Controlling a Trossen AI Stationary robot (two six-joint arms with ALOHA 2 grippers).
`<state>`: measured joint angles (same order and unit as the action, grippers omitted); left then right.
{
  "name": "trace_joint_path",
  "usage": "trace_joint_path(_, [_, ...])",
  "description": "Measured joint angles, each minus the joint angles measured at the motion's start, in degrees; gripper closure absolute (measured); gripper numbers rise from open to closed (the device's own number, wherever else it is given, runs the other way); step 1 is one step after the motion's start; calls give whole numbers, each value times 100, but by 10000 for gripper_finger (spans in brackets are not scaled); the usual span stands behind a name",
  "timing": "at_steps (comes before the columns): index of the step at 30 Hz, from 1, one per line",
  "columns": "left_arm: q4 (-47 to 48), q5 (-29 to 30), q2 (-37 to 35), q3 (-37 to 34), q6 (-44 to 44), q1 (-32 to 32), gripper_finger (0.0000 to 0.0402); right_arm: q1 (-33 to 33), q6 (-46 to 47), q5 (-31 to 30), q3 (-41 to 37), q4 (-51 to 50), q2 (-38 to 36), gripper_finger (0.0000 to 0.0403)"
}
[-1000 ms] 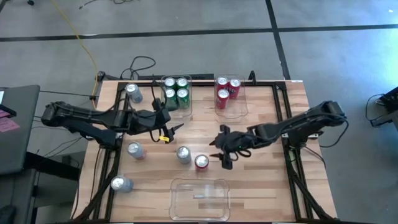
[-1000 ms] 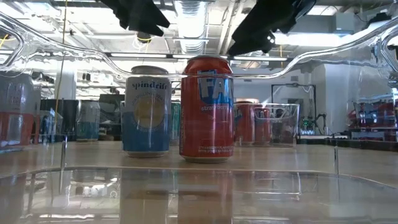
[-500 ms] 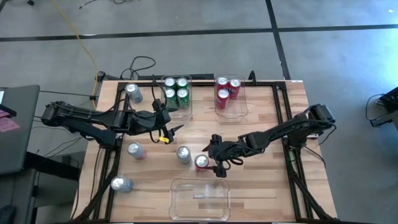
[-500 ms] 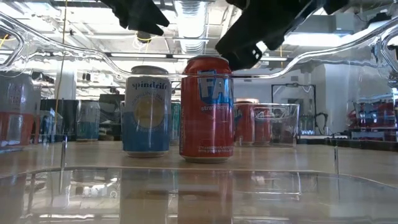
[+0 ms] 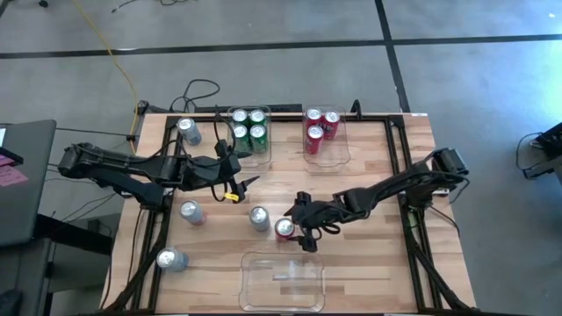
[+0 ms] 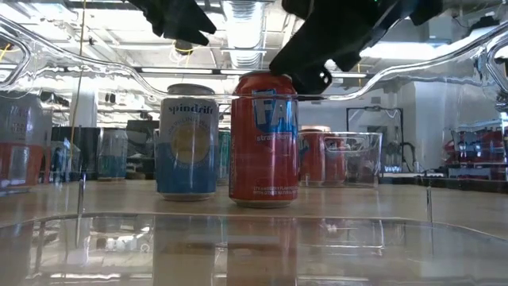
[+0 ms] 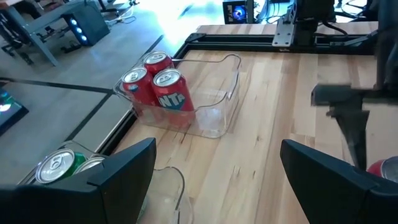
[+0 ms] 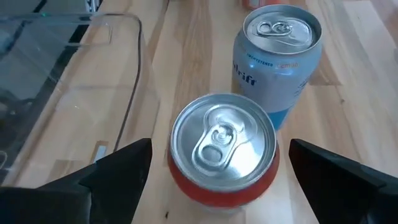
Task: Sort soda cans
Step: Put the red soda can into the top right transparent bin
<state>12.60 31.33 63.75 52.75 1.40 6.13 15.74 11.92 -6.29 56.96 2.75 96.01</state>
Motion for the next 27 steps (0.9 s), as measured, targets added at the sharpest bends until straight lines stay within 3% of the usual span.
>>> trace_joint_path(11, [15,0,0,-2,36,-2,63,-56,-41,27,115,256,424,12])
trace_joint_path(20, [44,0,0,-2,36,-2,63,-60,-52,38,180,129,387,124])
trace_joint_path(27, [46,2,0,-2,36,-1,63,-60,-37,-36,165,-206,161,130])
